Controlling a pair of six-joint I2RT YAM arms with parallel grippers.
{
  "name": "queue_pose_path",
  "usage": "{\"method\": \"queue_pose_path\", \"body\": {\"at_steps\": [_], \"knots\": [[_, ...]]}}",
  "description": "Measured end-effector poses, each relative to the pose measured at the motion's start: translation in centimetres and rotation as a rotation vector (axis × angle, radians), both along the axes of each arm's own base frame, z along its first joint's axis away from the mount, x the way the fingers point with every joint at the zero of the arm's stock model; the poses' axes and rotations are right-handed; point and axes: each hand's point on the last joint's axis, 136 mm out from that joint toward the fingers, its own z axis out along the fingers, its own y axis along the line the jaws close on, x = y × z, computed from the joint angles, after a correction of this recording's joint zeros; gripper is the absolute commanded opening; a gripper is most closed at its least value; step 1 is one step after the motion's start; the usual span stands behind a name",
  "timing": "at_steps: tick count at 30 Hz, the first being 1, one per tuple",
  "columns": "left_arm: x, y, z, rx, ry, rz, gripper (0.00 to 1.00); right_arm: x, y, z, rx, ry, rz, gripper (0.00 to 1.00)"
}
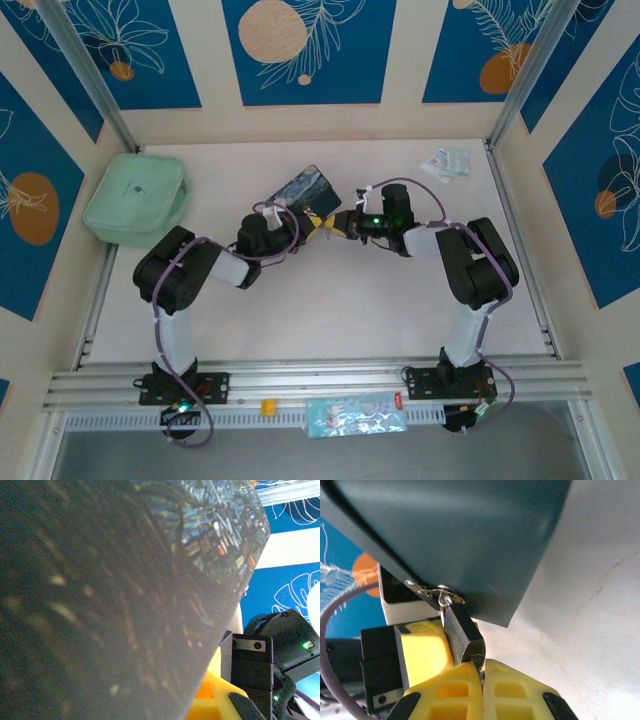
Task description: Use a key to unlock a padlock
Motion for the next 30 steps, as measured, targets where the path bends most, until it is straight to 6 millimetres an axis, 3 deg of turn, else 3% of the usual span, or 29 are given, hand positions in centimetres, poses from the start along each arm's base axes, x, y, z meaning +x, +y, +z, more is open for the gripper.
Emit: {"method": "queue_pose_path", "body": {"at_steps": [12, 21, 30], "knots": [[0.5, 0.4, -0.3, -0.028, -0.013, 0.023, 0.00, 0.6, 0.4, -0.2, 0.145, 0.251, -0.084, 0.00], [0.3, 0.5, -0.1, -0.056, 0.010, 0.022, 0.00, 0.5, 0.6, 0.0, 0.069, 0.052, -0.032, 0.00], [0.4, 1.2, -1.1, -0.003, 0.066, 0.056, 0.00, 0.5, 1.5, -1.0, -0.034, -0.075, -0.037, 0.00]]}}
